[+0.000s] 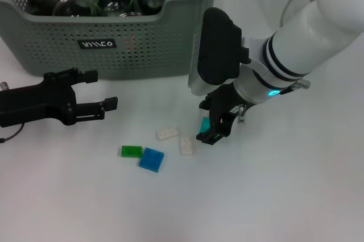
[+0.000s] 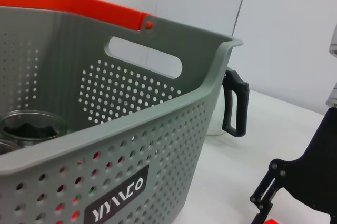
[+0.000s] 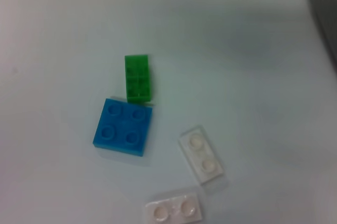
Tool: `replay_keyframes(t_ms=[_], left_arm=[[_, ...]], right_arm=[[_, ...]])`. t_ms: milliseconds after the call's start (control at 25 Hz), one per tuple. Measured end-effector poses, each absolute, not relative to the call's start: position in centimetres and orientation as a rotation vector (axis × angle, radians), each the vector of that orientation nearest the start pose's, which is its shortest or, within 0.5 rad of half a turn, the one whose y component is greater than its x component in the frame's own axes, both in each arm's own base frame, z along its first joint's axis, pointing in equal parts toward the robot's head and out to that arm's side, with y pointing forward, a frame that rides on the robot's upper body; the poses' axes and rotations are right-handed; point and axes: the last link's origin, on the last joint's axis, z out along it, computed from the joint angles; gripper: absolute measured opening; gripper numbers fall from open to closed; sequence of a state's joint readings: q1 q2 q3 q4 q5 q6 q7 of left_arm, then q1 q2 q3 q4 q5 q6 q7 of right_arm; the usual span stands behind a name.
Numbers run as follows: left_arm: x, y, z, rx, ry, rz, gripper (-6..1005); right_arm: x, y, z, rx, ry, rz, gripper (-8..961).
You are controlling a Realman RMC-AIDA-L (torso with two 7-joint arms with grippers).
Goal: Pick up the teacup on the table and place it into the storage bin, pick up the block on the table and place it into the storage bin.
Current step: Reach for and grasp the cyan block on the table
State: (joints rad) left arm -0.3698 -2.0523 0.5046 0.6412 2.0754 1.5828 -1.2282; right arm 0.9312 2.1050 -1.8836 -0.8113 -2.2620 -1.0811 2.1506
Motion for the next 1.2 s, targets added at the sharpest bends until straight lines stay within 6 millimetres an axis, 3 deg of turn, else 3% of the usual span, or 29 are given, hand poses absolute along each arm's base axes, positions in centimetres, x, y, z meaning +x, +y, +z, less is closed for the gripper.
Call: replay_keyframes(t_ms=[120,1200], left_arm=[[-33.14,28.25,2.52,-2.556,-0.695,-0.629,879],[-33.11,28.46,2.70,-2.553,-0.691,-0.625,880]], right_arm=[[13.09,35.69,-13.70,-2.984,0.012,-0.602,745],[13.96,35.60,-13.16,-2.974,0.067,-0.658,723]])
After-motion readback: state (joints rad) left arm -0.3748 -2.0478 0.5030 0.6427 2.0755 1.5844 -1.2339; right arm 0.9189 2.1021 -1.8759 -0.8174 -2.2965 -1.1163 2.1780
